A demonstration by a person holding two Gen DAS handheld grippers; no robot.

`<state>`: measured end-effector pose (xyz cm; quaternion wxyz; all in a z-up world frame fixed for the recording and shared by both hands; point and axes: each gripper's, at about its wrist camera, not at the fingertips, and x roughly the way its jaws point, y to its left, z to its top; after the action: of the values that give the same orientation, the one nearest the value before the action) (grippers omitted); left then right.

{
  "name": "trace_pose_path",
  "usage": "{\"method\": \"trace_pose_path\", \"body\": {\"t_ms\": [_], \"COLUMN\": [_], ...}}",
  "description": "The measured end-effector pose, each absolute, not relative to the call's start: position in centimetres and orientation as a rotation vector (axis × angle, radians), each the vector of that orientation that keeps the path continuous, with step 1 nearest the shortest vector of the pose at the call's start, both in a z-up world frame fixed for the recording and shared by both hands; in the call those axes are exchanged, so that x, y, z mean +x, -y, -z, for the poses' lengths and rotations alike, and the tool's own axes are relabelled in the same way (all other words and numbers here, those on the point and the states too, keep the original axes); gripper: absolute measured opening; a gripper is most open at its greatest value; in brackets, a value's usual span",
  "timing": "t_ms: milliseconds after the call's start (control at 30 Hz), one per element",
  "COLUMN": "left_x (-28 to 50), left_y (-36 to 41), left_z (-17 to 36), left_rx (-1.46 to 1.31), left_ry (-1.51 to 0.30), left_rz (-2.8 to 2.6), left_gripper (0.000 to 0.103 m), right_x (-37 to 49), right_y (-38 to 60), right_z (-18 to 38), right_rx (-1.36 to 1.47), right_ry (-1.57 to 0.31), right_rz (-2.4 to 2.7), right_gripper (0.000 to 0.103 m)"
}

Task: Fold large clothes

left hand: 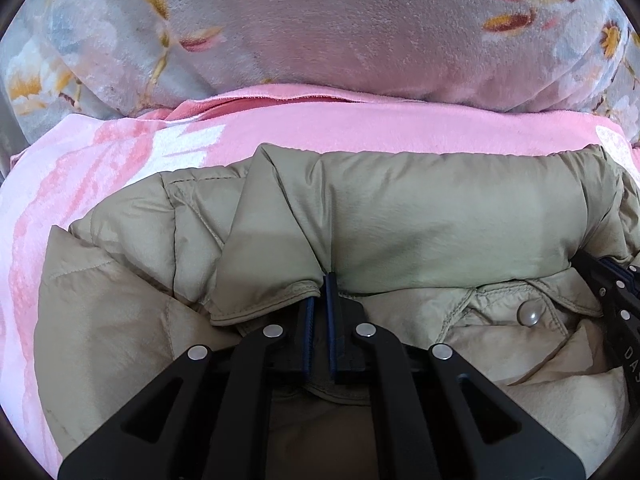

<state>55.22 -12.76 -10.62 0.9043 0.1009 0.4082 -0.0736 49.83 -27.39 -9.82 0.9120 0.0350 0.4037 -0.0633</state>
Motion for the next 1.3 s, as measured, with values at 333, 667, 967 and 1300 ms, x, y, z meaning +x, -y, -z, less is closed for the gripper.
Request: {"method": "trace_pose_path", "body": {"t_ms": [333, 667, 967, 1300], "left_x": [55.0, 53.1, 36.8, 21.1], "left_y": [13.2, 13.9, 0.1, -15.7], "left_z": [10.7, 9.8, 4.4, 9.7], "left_rx": [0.246, 0.374, 0.162, -0.098], "left_ry": [-0.835, -0.817, -0.871, -1.083], "left_rz": [0.133, 0.059, 0.215, 0.171], "left_gripper": [0.004, 0.013, 0.089, 0.089], "right_x": [49.9, 46.4, 22.3, -0.3], "right_y": [27.3, 28.9, 31.4, 33.0], "right_z": [9.9, 8.1, 5.2, 10.9], "right_rx": [0.06, 0.216, 0.138, 0.48], "right_ry": [-0.832, -0.856, -0.837, -0.864], "right_rz": [0.135, 0.06, 0.129, 0.213], "right_gripper": [0.002, 0.018, 0.068, 0.074]}}
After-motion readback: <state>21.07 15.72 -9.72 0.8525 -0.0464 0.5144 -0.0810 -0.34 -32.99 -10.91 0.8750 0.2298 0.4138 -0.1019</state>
